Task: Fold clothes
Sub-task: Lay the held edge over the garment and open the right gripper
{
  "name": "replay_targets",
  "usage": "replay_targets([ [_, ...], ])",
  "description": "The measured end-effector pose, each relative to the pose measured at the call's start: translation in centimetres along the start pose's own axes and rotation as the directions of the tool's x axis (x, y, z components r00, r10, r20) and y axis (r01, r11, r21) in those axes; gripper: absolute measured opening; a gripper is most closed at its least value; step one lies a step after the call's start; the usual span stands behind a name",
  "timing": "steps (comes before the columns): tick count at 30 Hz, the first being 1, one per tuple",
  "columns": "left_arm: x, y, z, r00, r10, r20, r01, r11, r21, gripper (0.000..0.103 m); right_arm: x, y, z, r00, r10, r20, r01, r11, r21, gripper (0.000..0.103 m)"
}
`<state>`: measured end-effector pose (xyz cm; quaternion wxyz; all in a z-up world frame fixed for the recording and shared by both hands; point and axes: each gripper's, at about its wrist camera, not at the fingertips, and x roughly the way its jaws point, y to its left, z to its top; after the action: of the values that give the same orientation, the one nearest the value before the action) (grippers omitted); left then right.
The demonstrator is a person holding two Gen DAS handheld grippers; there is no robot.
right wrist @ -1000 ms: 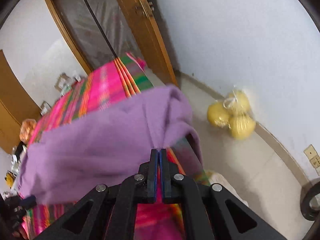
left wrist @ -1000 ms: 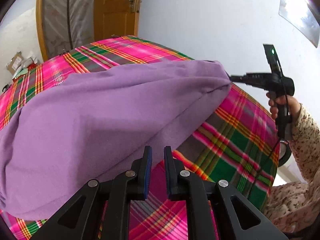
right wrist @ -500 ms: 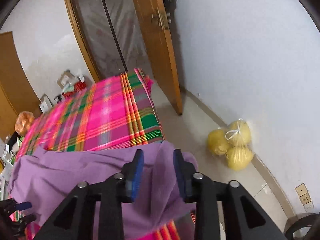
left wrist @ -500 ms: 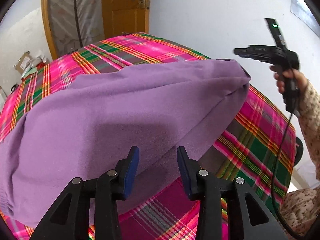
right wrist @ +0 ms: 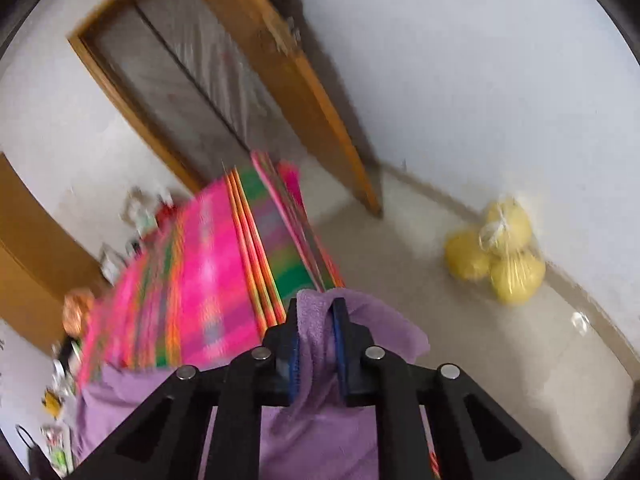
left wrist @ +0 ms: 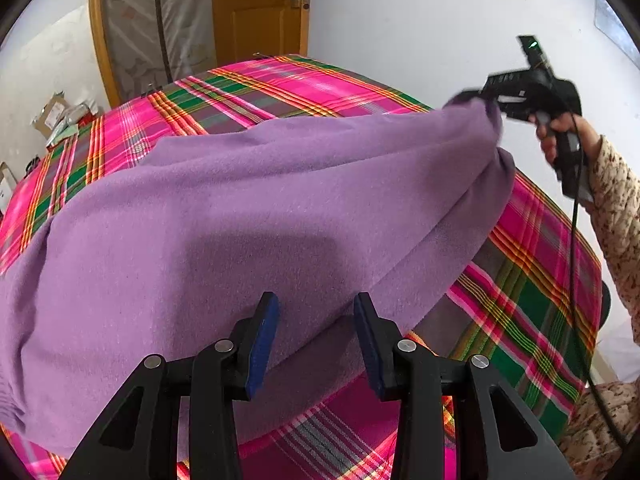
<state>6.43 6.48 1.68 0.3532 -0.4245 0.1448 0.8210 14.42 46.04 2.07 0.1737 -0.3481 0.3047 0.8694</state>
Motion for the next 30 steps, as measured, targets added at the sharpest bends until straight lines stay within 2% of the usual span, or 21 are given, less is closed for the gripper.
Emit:
replay_targets([
  [7,0.1,-0.3,-0.1,1.000,0.002,0.000,-0.002,1.000,0.006,0.041,-4.1,-1.4,0.7,0.989,0.021,0.148,-0.034,0.996,0.082,0.011],
  [9,0.1,-0.2,-0.2,1.000,-0.006,0.005,0.006,1.000,-0.002,0.041,-4.2,-3.3,-0.2,0.990,-0.012,0.141,-0.006,0.992,0.127,0.009],
  [11,0.1,-0.1,-0.3,1.000,-0.013,0.007,0.013,1.000,-0.010,0.041,-4.2,-5.6,-1.3,0.991,-0.055,0.119,0.033,0.984,0.177,0.002],
  [16,0.1,-0.3,-0.3,1.000,-0.013,0.005,0.013,1.000,-0.008,0.041,-4.2,-10.8,-3.9,0.987,-0.148,0.064,0.124,0.951,0.282,0.002],
  [19,0.2,-0.3,-0.2,1.000,-0.010,0.007,0.010,1.000,-0.013,0.041,-4.2,-9.5,-3.8,0.993,-0.099,0.070,0.081,0.970,0.227,0.002],
  [23,0.2,-0.6,0.0,1.000,0.004,0.007,-0.004,1.000,-0.016,0.041,-3.4,-5.2,-3.9,0.998,0.004,0.064,-0.010,0.995,0.096,0.003],
  [25,0.1,-0.8,0.0,1.000,0.012,0.007,-0.012,1.000,-0.014,0.041,-3.1,-3.1,-4.2,0.997,0.051,0.057,-0.053,0.998,0.035,0.009],
  [26,0.0,-0.8,0.0,1.000,0.017,0.008,-0.016,1.000,-0.012,0.041,-3.2,-1.9,-4.4,0.996,0.063,0.059,-0.062,0.998,-0.011,0.015],
  [29,-0.3,-0.4,-0.2,0.999,0.030,0.015,-0.029,0.999,-0.030,0.041,-2.4,1.2,-4.8,0.998,0.052,0.023,-0.049,0.990,-0.129,0.034],
  [30,-0.4,-0.2,-0.2,0.999,0.035,0.018,-0.034,0.999,-0.036,0.041,-2.1,1.7,-5.0,0.999,0.049,0.006,-0.047,0.988,-0.148,0.036],
])
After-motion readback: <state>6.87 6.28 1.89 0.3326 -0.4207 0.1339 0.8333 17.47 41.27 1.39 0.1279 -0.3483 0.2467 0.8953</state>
